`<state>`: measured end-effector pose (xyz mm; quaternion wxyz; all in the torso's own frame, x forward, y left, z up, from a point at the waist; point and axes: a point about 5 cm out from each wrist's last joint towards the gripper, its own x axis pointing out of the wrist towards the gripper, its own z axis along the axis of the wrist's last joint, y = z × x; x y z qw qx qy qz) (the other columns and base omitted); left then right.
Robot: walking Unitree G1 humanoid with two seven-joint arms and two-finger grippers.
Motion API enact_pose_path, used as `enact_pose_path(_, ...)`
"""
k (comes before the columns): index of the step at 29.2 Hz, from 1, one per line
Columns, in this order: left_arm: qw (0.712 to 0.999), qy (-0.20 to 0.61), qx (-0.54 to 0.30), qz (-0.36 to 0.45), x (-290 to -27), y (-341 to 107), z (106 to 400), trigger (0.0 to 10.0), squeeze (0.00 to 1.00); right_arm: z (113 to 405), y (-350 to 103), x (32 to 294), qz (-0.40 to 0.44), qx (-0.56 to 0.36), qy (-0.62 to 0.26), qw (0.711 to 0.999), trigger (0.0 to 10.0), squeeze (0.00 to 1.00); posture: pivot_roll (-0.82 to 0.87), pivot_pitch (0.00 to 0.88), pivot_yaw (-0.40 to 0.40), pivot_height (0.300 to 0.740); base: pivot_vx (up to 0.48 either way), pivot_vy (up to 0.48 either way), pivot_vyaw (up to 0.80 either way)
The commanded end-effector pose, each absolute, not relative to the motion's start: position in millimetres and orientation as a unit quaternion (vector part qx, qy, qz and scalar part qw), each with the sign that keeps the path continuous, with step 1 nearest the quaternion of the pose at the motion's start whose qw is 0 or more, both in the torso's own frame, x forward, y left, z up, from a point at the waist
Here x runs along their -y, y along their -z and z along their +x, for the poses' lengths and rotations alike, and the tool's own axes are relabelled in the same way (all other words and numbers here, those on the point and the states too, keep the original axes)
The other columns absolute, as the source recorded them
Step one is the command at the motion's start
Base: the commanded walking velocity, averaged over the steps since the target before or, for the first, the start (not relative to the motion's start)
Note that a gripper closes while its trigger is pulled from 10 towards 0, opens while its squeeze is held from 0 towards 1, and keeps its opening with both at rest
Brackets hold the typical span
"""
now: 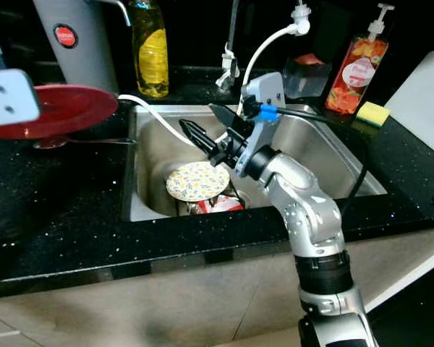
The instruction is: Kitchen organization
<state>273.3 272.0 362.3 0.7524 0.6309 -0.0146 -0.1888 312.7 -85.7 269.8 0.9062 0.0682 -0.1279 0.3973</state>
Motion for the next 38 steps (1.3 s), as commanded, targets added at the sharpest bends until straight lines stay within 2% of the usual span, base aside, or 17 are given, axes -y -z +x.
enact_pose_path(1, 0.743, 0.191, 0.019, 0.641, -270, -372, 266, 10.0, 0.0, 315, -269, 86, 0.07, 0.125, -0.396, 0.907, 10.0, 0.0, 0.11, 0.0, -0.089, 0.74, 0.0, 0.0, 0.0)
enact_pose_path(15, 0.75, 0.275, 0.08, 0.596, -247, -386, 244, 10.0, 0.0, 316, -269, 85, 0.072, 0.125, -0.397, 0.906, 10.0, 0.0, 0.11, 0.0, -0.088, 0.74, 0.0, 0.0, 0.0)
enact_pose_path(21, 0.76, 0.219, 0.118, 0.6, -251, -404, 245, 10.0, 0.0, 316, -269, 85, 0.073, 0.126, -0.397, 0.906, 10.0, 0.0, 0.11, 0.0, -0.089, 0.74, 0.0, 0.0, 0.0)
enact_pose_path(27, 0.829, 0.139, 0.193, 0.507, -257, -424, 260, 10.0, 0.0, 317, -269, 85, 0.073, 0.127, -0.396, 0.906, 10.0, 0.0, 0.11, 0.0, -0.089, 0.74, 0.0, 0.0, 0.0)
enact_pose_path(28, 0.829, 0.139, 0.193, 0.507, -257, -424, 260, 10.0, 0.0, 317, -269, 85, 0.073, 0.127, -0.396, 0.906, 10.0, 0.0, 0.11, 0.0, -0.089, 0.74, 0.0, 0.0, 0.0)
enact_pose_path(29, 0.841, 0.132, 0.197, 0.486, -258, -424, 263, 10.0, 0.0, 317, -269, 85, 0.074, 0.127, -0.396, 0.906, 10.0, 0.0, 0.11, 0.0, -0.089, 0.74, 0.0, 0.0, 0.0)
enact_pose_path(32, 0.896, 0.109, 0.204, 0.38, -263, -421, 275, 10.0, 0.0, 316, -270, 86, 0.074, 0.129, -0.394, 0.907, 10.0, 0.0, 0.11, 0.0, -0.089, 0.74, 0.0, 0.0, 0.0)
enact_pose_path(33, 0.908, 0.105, 0.202, 0.351, -264, -419, 278, 10.0, 0.0, 317, -270, 86, 0.074, 0.129, -0.393, 0.908, 10.0, 0.0, 0.11, 0.0, -0.089, 0.74, 0.0, 0.0, 0.0)
enact_pose_path(34, 0.908, 0.105, 0.202, 0.351, -264, -419, 278, 10.0, 0.0, 317, -270, 86, 0.074, 0.129, -0.393, 0.908, 10.0, 0.0, 0.11, 0.0, -0.089, 0.74, 0.0, 0.0, 0.0)
enact_pose_path(35, 0.925, 0.1, 0.197, 0.311, -266, -416, 283, 10.0, 0.0, 317, -271, 87, 0.075, 0.129, -0.39, 0.908, 10.0, 0.0, 0.11, 0.0, -0.089, 0.74, 0.0, 0.0, 0.0)
enact_pose_path(36, 0.925, 0.1, 0.197, 0.311, -266, -416, 283, 10.0, 0.0, 317, -271, 87, 0.075, 0.129, -0.39, 0.908, 10.0, 0.0, 0.11, 0.0, -0.089, 0.74, 0.0, 0.0, 0.0)
enact_pose_path(38, 0.957, 0.092, 0.179, 0.207, -269, -406, 295, 10.0, 0.0, 318, -271, 89, 0.08, 0.131, -0.383, 0.911, 10.0, 0.0, 0.1, 0.0, -0.085, 0.74, 0.0, 0.0, 0.0)
